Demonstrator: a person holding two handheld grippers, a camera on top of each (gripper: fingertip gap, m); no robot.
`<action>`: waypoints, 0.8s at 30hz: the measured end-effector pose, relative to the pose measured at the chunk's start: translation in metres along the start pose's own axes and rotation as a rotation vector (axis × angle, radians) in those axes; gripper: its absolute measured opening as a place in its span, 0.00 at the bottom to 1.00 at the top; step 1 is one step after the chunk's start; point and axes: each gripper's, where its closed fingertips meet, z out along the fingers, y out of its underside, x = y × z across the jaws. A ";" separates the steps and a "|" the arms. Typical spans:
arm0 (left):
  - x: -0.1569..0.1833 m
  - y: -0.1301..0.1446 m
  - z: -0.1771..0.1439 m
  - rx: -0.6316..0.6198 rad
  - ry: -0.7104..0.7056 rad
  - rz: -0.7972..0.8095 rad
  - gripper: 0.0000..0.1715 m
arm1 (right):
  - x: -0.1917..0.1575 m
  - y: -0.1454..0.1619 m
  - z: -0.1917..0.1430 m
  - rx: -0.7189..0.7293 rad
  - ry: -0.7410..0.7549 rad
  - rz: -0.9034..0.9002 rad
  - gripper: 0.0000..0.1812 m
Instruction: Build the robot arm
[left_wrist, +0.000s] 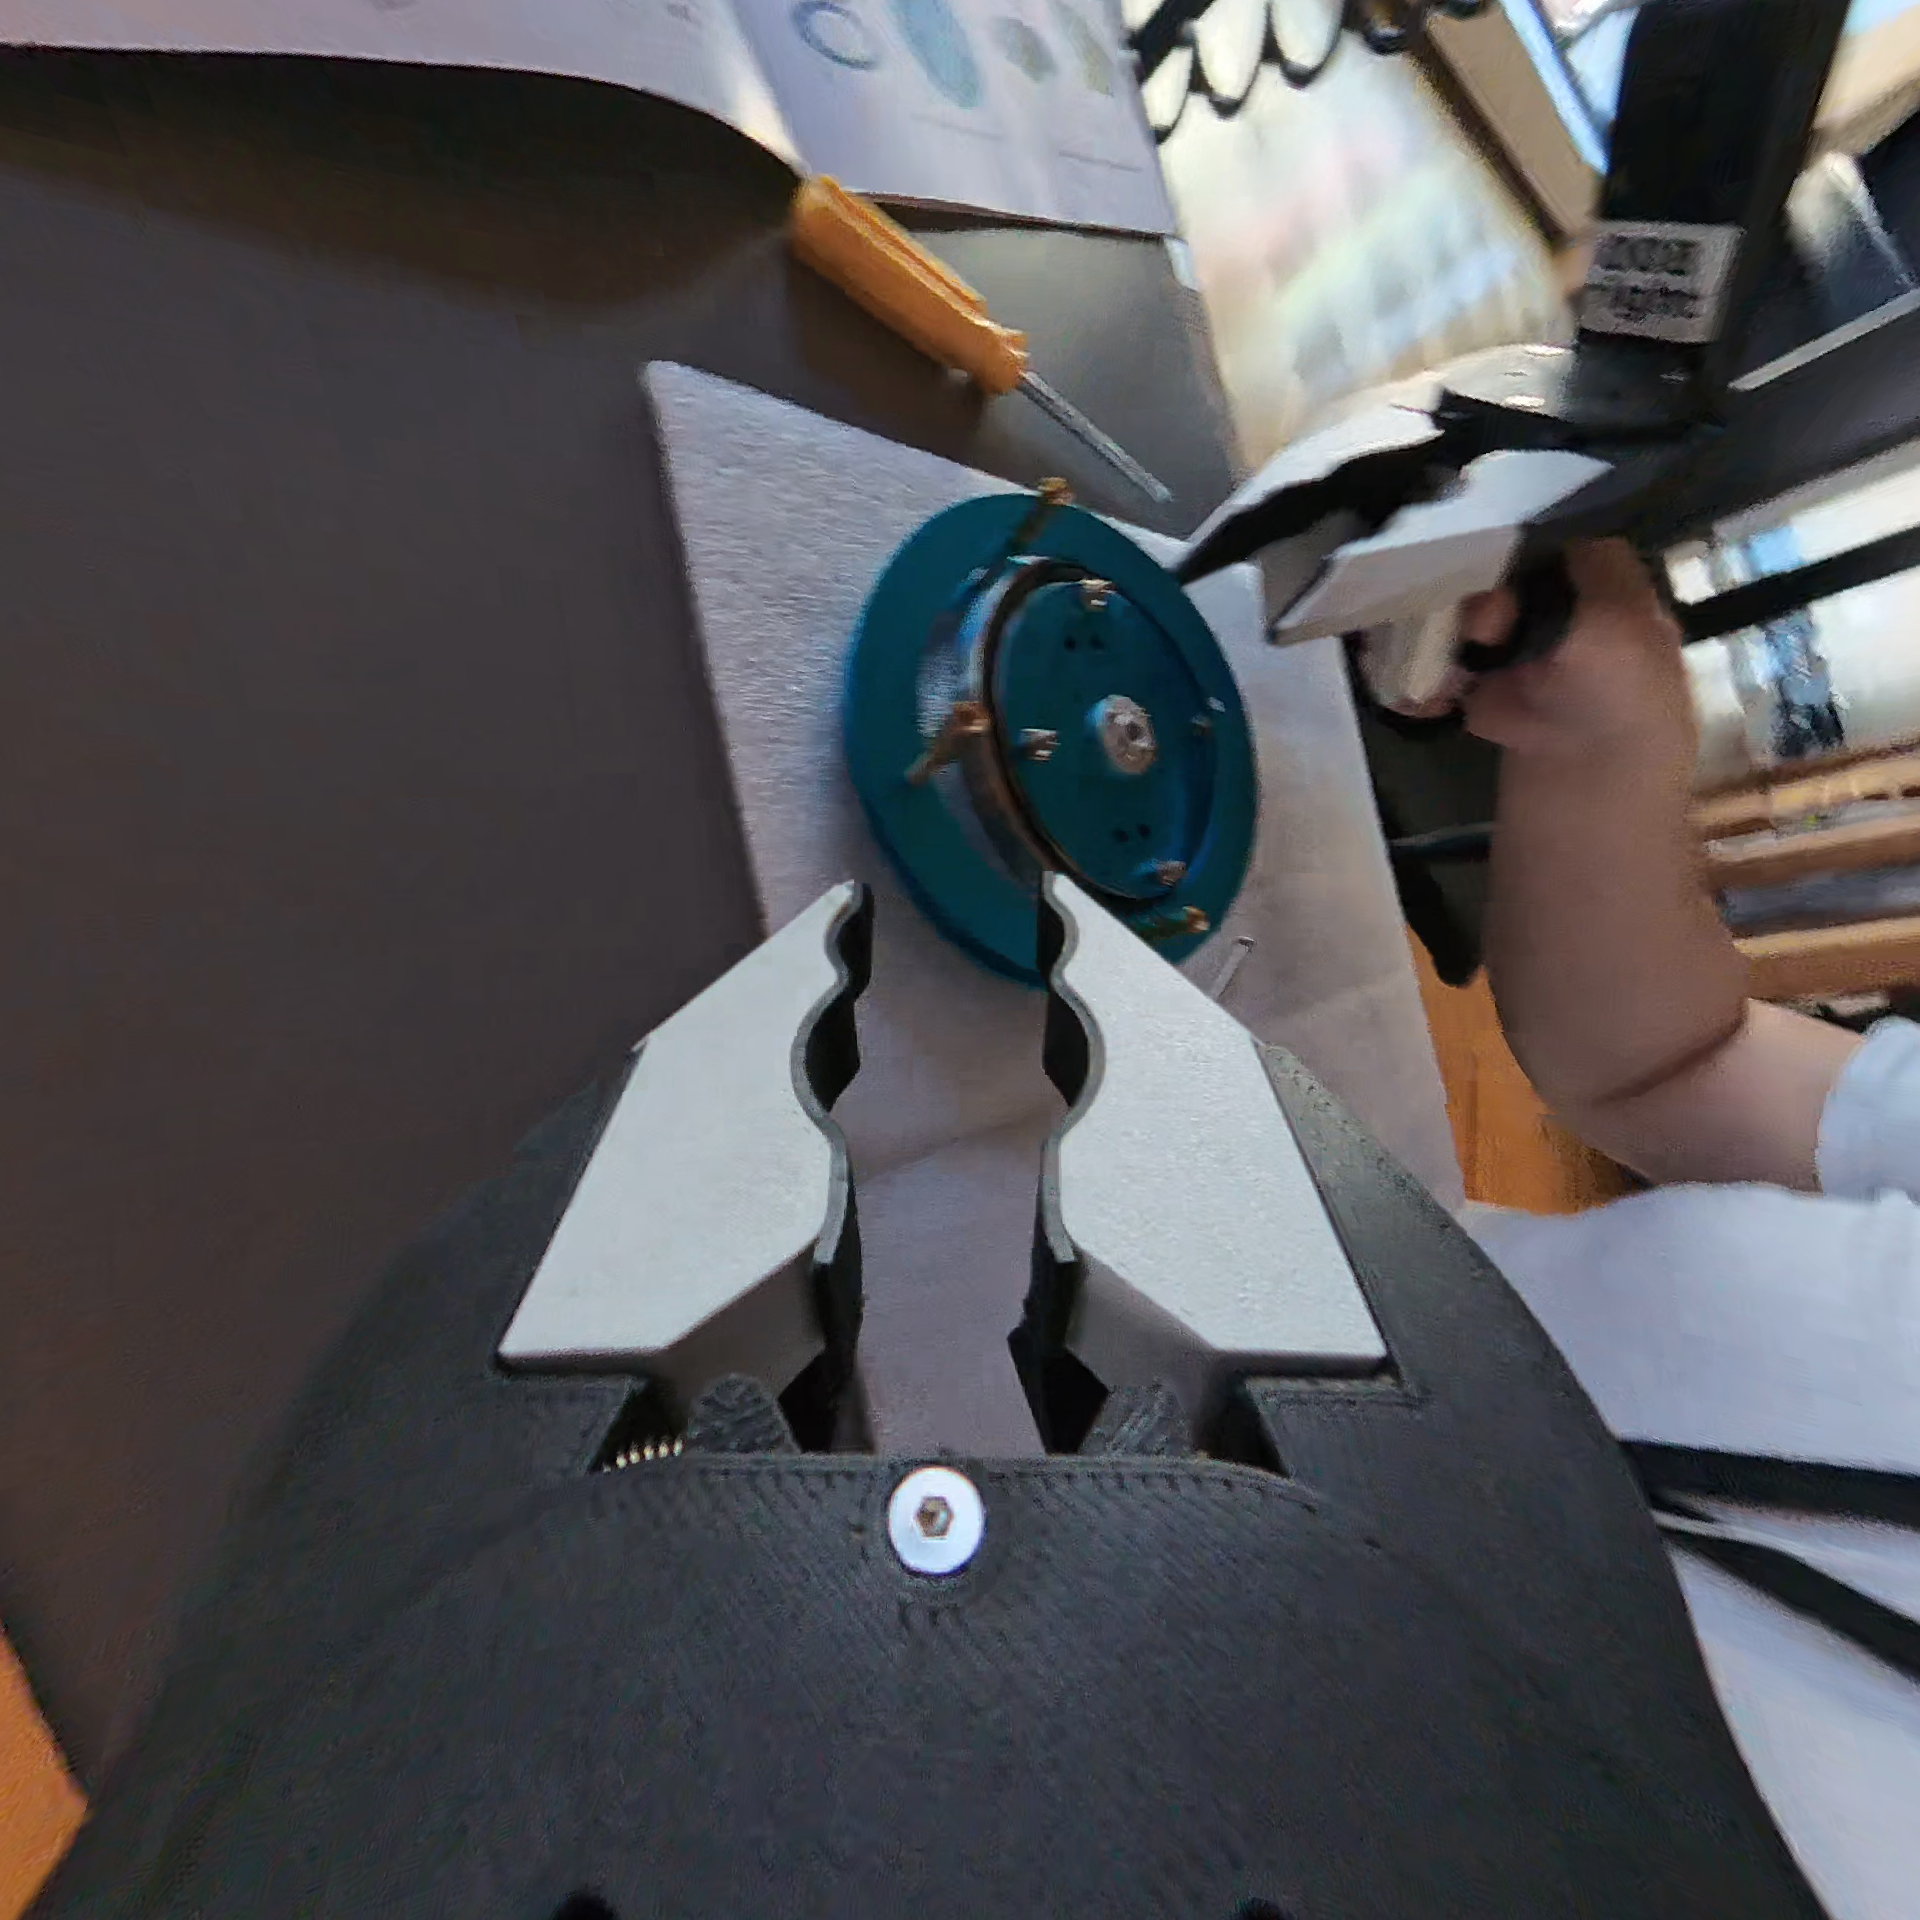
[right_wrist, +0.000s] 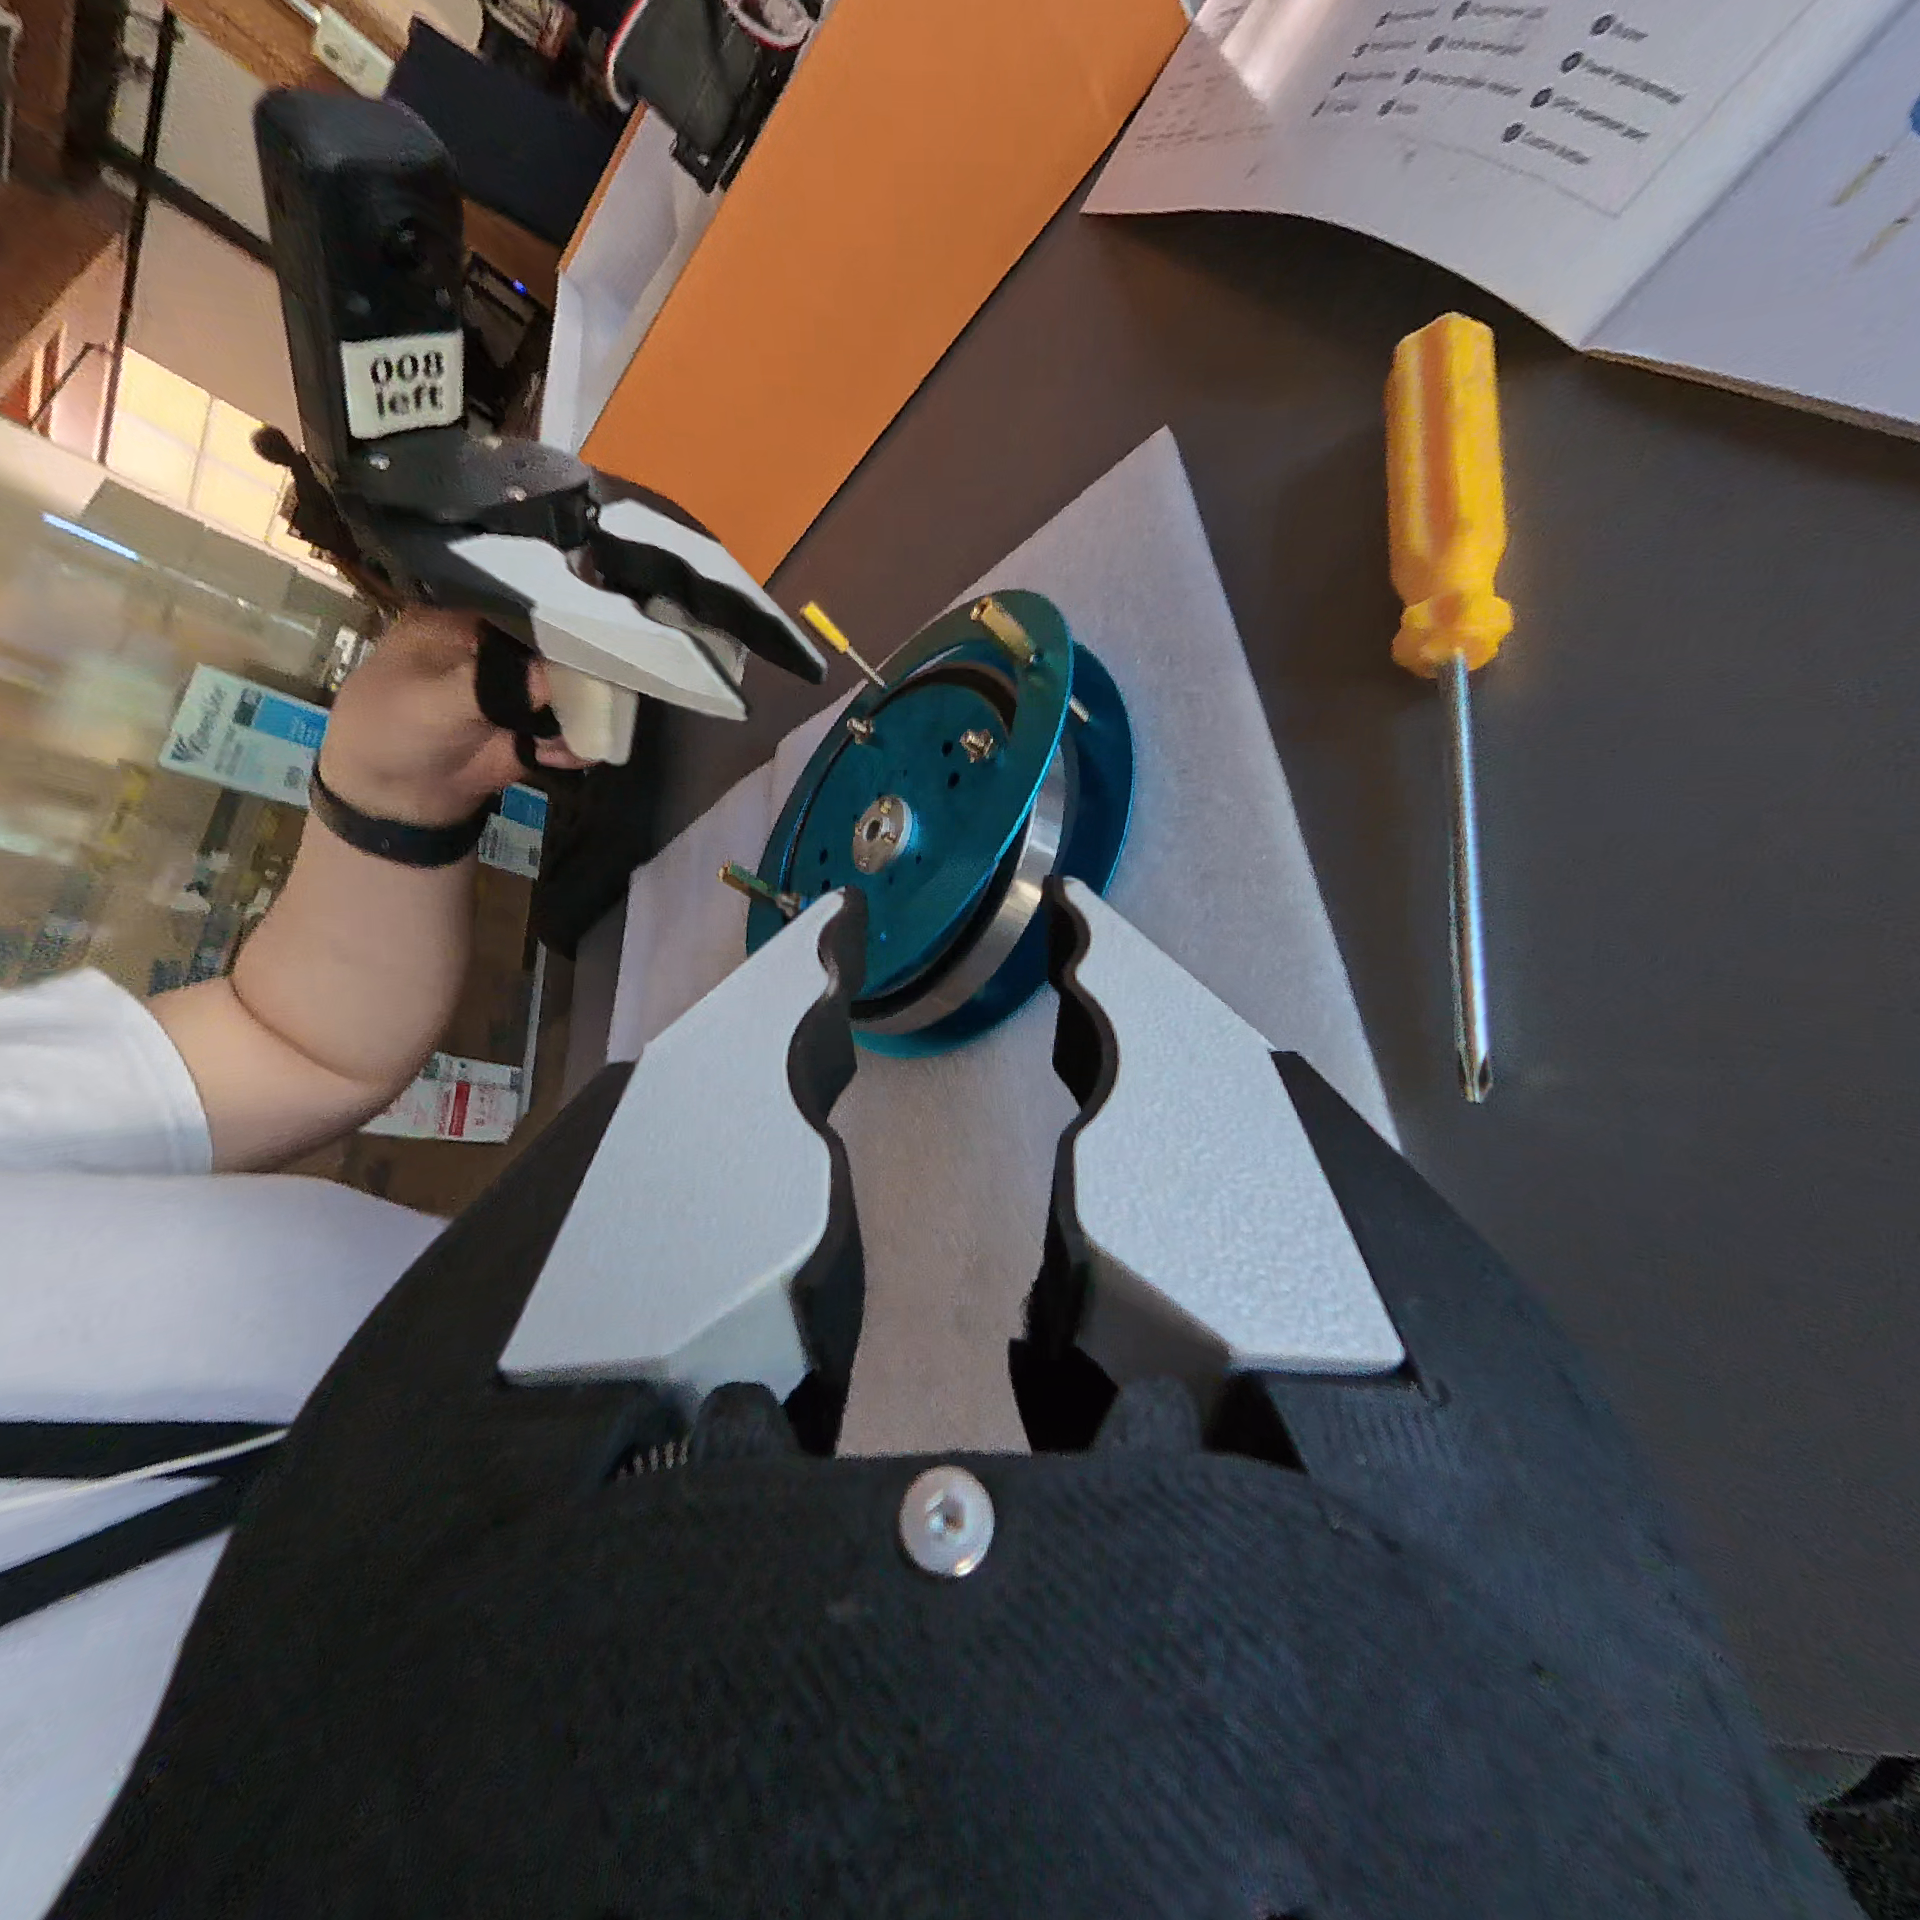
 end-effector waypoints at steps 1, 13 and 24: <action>-0.007 0.000 0.001 0.002 -0.038 -0.015 0.18 | 0.000 -0.001 0.001 -0.002 0.010 0.017 0.18; -0.019 -0.002 0.007 0.015 -0.130 -0.112 0.20 | 0.012 0.006 0.005 -0.036 0.131 0.040 0.14; 0.005 -0.007 0.017 0.065 -0.017 -0.088 0.00 | 0.011 0.009 0.003 -0.050 0.109 0.054 0.14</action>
